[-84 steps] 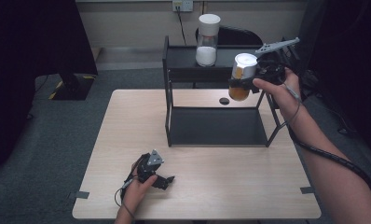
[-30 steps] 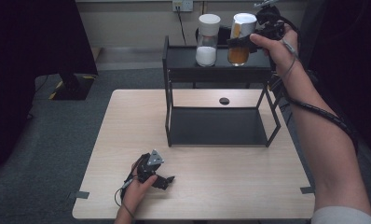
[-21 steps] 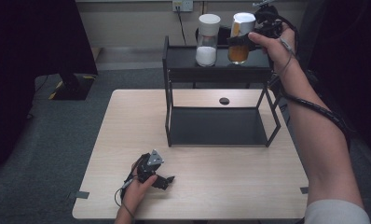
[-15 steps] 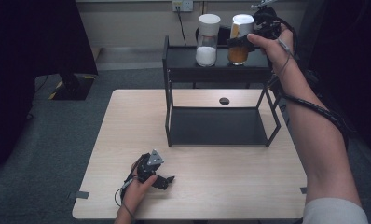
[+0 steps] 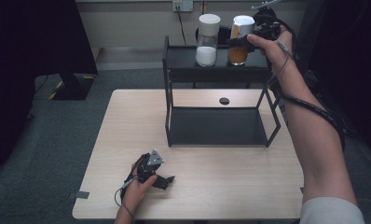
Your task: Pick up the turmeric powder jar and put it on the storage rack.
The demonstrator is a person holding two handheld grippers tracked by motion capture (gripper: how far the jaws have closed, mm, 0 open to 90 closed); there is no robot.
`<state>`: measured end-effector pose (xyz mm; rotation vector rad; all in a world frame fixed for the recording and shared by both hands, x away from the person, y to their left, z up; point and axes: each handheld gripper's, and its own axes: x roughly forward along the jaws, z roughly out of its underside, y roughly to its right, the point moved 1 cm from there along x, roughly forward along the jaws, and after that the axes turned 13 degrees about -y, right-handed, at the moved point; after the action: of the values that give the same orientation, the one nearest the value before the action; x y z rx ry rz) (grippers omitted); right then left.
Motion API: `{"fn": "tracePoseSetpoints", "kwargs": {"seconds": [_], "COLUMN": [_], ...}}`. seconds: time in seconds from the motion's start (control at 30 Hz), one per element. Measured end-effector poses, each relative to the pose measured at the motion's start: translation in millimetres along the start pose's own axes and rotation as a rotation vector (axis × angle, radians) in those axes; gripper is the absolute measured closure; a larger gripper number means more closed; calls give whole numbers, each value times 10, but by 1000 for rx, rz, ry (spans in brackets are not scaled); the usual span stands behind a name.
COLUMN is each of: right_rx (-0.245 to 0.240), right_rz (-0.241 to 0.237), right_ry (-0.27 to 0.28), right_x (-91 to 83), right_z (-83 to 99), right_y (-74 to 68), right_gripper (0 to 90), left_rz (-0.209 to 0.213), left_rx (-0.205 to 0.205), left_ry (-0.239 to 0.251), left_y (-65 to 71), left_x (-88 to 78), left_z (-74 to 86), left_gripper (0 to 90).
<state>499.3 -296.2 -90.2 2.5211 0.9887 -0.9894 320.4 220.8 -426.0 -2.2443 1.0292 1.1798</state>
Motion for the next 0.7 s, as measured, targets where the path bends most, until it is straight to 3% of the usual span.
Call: {"fn": "tracePoseSetpoints", "kwargs": {"seconds": [0.3,0.43,0.6,0.7], "right_rx": [1,-4,3,9], "right_rz": [1,8,16,26], "right_ry": [18,12,8,9], "right_x": [8,26,41,28], "right_z": [54,57,72,93], "right_y": [-10,-31,-68,-91], "right_gripper": [286,235,93,65], "left_rz": [0,0,0,0], "left_rx": [0,0,0,0], "left_ry": [0,0,0,0], "left_y": [-1,0,0,0], "left_x": [0,0,0,0], "left_z": [0,0,0,0], "left_gripper": [0,0,0,0]}}
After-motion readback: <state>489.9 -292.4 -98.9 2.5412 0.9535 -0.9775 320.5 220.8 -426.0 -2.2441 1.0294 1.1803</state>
